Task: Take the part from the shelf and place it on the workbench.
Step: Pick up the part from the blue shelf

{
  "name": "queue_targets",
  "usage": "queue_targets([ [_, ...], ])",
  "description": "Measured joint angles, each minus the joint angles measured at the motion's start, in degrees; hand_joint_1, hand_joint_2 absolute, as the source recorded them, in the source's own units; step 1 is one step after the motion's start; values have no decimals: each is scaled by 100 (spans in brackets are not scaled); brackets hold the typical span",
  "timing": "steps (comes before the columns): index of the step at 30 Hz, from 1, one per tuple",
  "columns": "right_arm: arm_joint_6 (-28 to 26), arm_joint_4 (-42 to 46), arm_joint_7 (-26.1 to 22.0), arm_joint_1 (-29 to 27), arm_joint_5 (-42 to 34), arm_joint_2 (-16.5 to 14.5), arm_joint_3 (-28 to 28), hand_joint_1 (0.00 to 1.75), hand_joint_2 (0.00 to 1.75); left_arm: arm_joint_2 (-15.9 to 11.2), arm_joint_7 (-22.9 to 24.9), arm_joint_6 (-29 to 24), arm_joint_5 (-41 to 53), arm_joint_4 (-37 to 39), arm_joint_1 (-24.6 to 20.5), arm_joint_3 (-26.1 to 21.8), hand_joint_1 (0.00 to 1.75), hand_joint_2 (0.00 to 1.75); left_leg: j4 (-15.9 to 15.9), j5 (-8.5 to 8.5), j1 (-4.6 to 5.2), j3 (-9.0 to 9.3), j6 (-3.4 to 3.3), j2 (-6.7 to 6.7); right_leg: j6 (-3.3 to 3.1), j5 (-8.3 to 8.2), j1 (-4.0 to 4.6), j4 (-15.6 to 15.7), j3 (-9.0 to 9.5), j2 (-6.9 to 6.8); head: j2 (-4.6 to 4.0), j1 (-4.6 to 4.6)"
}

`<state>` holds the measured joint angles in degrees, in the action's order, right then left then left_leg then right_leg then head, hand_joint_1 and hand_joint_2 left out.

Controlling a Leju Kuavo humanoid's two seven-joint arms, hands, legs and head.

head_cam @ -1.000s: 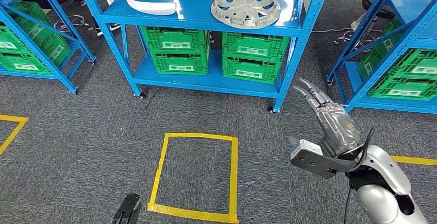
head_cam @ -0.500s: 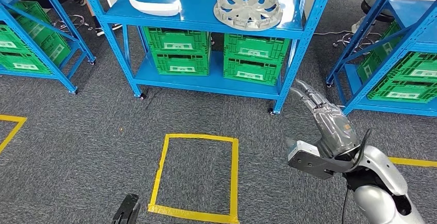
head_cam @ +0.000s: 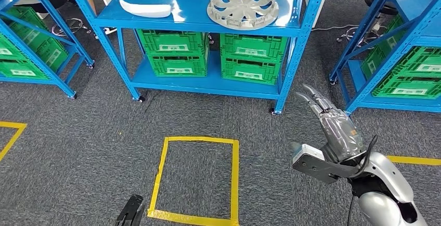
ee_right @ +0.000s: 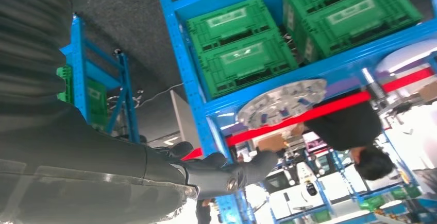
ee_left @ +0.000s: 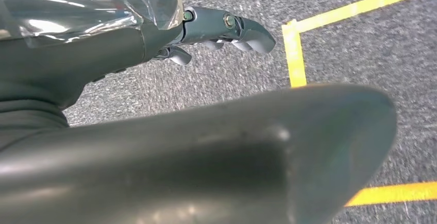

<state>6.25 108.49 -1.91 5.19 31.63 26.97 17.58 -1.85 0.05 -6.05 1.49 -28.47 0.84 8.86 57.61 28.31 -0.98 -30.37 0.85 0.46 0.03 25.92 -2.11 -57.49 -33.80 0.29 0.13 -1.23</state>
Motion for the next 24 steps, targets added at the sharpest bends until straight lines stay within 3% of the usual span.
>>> queue_targets([
  [2, -10, 25, -1, -7, 0, -3, -5, 0, 175, -1, 0, 0, 2, -5, -18, 1, 0, 0, 585, 118, -21, -354, 39, 0, -64, 63, 17, 6, 91, 24, 0, -9],
  [4, -17, 33, -1, -19, 1, -8, -7, 0, 175, -2, 1, -1, 5, -6, -19, 2, 0, 0, 1348, 377, -19, -901, 57, -2, -97, 149, 53, 6, 177, 46, 0, -18],
  [6, -17, 33, 0, -35, 2, -11, -7, 0, 175, -1, 1, -1, 7, -5, -10, 2, 0, 0, 1579, 467, 6, -1235, 13, -6, -116, 253, 112, 8, 297, 73, 0, -20],
  [7, -17, 33, -1, -35, 2, -12, -7, 0, 175, -1, 2, -1, 7, -5, -7, 2, 0, 0, 1406, 351, 38, -1256, -54, -12, -127, 307, 150, 11, 374, 82, 0, -20],
  [8, -17, 33, -3, -30, 2, -13, -7, 0, 175, -3, 2, 0, 7, -5, -6, 1, 0, 0, 1072, 120, 99, -1192, -177, -26, -140, 363, 192, 19, 457, 86, 0, -22],
  [9, -16, 29, -7, -24, 2, -16, -5, 0, 175, -30, 3, 1, 8, -5, -2, -5, 0, 0, 679, -218, 195, -1088, -360, -66, -153, 419, 209, 29, 524, 89, 0, -12],
  [11, -2, 14, -14, 2, 2, -35, 8, 0, 175, -73, 11, -1, 8, -3, 14, -26, 0, 0, 124, -681, 354, -909, -662, -176, -147, 505, 214, 99, 628, 122, 0, 40],
  [12, 6, 6, -16, 12, 2, -45, 14, 0, 175, -92, 15, -2, 10, -2, 24, -42, 0, 0, -22, -780, 411, -840, -745, -218, -126, 509, 196, 114, 668, 136, 0, 55],
  [15, 15, 11, -18, 47, 3, -52, 6, 0, 175, -85, 16, -6, 25, -3, 19, -80, 0, 0, -342, -783, 419, -533, -807, -190, 30, 392, 170, -20, 688, 117, 0, 21],
  [17, 16, 10, -19, 77, 3, -48, 3, 0, 175, -64, 11, -6, 32, -5, 4, -90, 0, 0, -483, -780, 361, -341, -795, -170, 82, 391, 165, -532, 373, 83, 0, 14],
  [19, 18, 3, -18, 86, 2, -46, 5, 0, 175, -26, 10, -3, 33, -5, 4, -91, 0, 0, -503, -695, 316, -254, -705, -169, 75, 619, 139, -1162, -122, 61, 0, 17],
  [20, 17, 0, -17, 82, 2, -46, 6, 0, 175, -4, 10, -2, 33, -4, 10, -91, 0, 0, -499, -638, 288, -213, -640, -171, 79, 775, 111, -1323, -328, 54, 0, 16],
  [21, 17, -2, -17, 79, 3, -47, 7, 0, 175, 16, 10, 0, 33, -4, 17, -90, 0, 0, -488, -577, 259, -167, -576, -174, 106, 865, 77, -1317, -449, 47, 0, 17],
  [22, 17, -2, -17, 79, 3, -48, 9, 0, 175, 35, 10, 0, 33, -3, 21, -90, 0, 0, -467, -513, 226, -117, -513, -180, 186, 822, 38, -1135, -477, 37, 0, 17],
  [23, 17, -2, -17, 78, 4, -49, 9, 0, 175, 48, 10, -1, 34, -3, 22, -90, 0, 0, -426, -439, 193, -69, -449, -184, 321, 626, -7, -797, -420, 27, 0, 17],
  [24, 18, -4, -17, 76, 4, -51, 12, 0, 175, 49, 10, -2, 37, -3, 24, -92, 0, 0, -369, -357, 170, -29, -382, -189, 452, 331, -40, -465, -343, -12, 0, 23],
])
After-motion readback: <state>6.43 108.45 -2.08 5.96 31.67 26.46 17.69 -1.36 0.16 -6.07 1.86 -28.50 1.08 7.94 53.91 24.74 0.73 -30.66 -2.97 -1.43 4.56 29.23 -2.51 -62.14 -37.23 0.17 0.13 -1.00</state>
